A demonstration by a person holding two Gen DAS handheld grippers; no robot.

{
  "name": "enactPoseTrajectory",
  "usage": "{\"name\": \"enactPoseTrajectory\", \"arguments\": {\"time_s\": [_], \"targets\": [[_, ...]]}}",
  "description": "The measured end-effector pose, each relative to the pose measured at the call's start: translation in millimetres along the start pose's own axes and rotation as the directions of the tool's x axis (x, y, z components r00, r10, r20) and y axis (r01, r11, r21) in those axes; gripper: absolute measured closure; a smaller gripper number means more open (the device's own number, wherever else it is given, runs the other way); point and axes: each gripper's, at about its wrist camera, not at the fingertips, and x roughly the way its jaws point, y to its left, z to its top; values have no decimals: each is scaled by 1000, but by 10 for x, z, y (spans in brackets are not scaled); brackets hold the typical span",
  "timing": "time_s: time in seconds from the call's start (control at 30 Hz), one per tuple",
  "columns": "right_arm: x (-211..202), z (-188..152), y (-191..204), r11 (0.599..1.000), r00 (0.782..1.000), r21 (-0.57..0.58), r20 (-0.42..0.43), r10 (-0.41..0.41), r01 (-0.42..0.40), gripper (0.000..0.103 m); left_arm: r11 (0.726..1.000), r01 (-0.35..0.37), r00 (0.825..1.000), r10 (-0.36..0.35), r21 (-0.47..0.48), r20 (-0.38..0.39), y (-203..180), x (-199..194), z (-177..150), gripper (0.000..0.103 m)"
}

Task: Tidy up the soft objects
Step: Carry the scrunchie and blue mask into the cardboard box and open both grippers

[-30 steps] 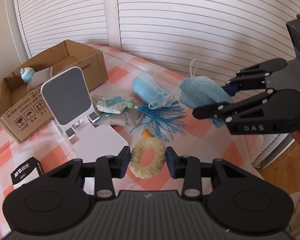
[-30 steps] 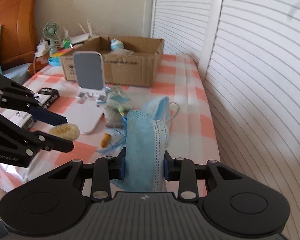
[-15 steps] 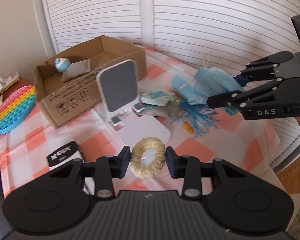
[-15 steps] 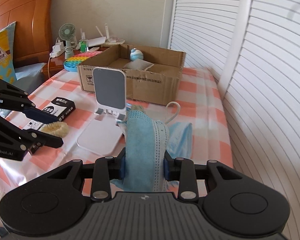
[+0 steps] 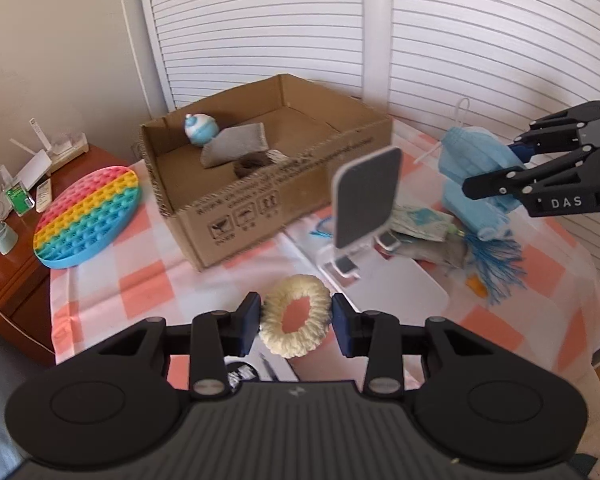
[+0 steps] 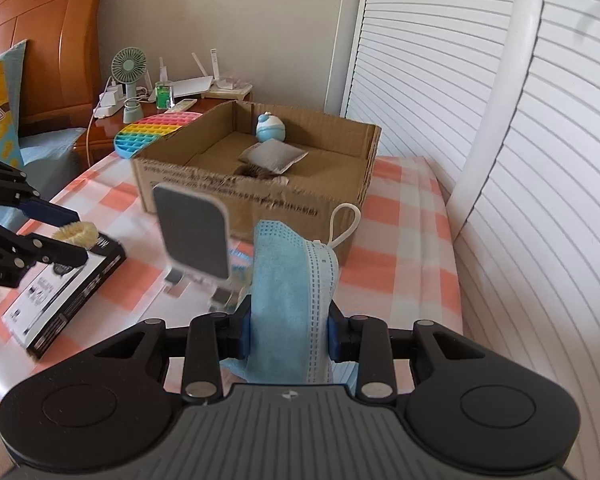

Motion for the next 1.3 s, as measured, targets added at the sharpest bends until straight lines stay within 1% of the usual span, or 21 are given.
{"name": "enactPoseTrajectory", "arguments": {"time_s": [0.17,0.37,0.47,0.6,0.67,0.7,0.73,0.77,0.8,0.83,0.87,0.93,1.0,1.07,1.23,1.27,1.3], "targets": [[172,228,-98,1000,1000,-12,6,2,-2,65,1000,-22,1000,22,0,19,180,92,239,66],[382,585,-206,1000,999,-14,24,21,-21,65,999,-42,997,42,2,63,371,252,678,66],[481,784,-239,1000,999,-21,37,21,-21,65,998,-59,995,58,8,83,451,377,902,66],[626,997,-253,999,999,-33,44,24,-23,65,997,-75,993,76,-10,91,566,619,1136,66],[703,1065,-242,999,999,-41,39,24,-23,65,996,-87,992,89,-25,90,625,759,1205,63],[744,1090,-239,999,999,-44,36,23,-21,65,994,-100,991,104,-40,90,655,816,1222,59],[785,1111,-238,999,999,-46,32,21,-20,65,992,-112,989,116,-53,87,685,883,1229,47],[826,1130,-240,999,999,-44,26,24,-22,65,991,-119,989,124,-66,78,709,938,1228,39],[867,1148,-246,999,999,-41,20,27,-26,65,990,-122,989,127,-75,70,733,975,1218,26],[904,1166,-248,999,999,-37,17,27,-27,65,989,-123,989,129,-81,72,747,985,1198,22],[941,1184,-252,999,1000,-35,13,28,-27,65,989,-125,988,132,-83,82,753,974,1165,20],[1008,1217,-257,999,999,-36,5,32,-32,65,988,-129,986,136,-83,92,765,912,1101,10],[1072,1255,-253,999,999,-40,-1,35,-35,65,988,-131,985,139,-86,100,761,801,1021,7],[1145,1321,-254,999,1000,-45,-2,31,-31,65,990,-120,986,127,-77,108,731,663,912,5],[1353,1544,-290,999,999,-34,-5,33,-33,64,987,-125,985,136,-100,109,692,291,588,4],[1399,1595,-284,999,1000,-34,-2,26,-26,64,986,-126,984,138,-112,112,692,224,536,4],[1446,1647,-279,999,1000,-32,1,16,-16,60,984,-126,983,141,-126,121,697,160,489,4]]}}
